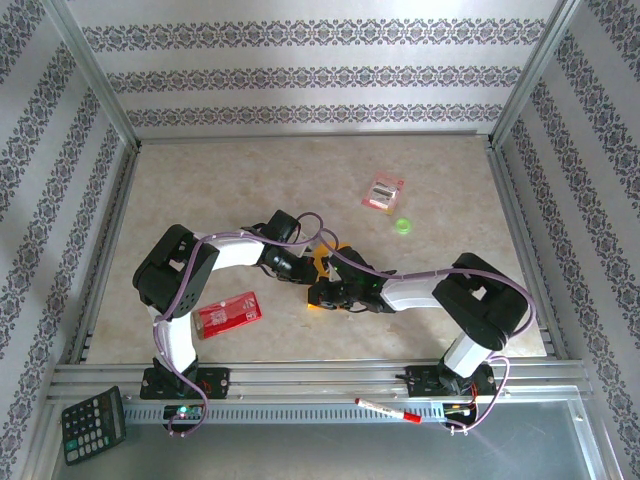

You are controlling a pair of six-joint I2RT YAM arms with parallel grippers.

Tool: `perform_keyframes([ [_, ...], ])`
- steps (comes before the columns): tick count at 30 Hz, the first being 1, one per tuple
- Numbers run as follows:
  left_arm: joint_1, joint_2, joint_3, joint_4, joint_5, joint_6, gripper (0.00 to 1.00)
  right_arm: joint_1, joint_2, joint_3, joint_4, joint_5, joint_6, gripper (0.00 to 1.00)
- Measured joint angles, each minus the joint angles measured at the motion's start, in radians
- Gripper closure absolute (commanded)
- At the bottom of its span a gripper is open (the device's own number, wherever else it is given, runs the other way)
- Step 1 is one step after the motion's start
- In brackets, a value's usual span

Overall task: Fold a paper plane with a square sheet of paper (pick it up from the middle)
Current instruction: Fold the triangle a second time at the center of the table.

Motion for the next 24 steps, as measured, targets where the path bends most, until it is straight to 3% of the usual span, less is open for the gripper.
perform_keyframes([
  [24, 0.0, 0.0, 0.0, 0.0, 0.0, 0.0, 1.0, 0.0, 0.042, -0.019, 0.063, 0.007, 0.001, 0.98],
])
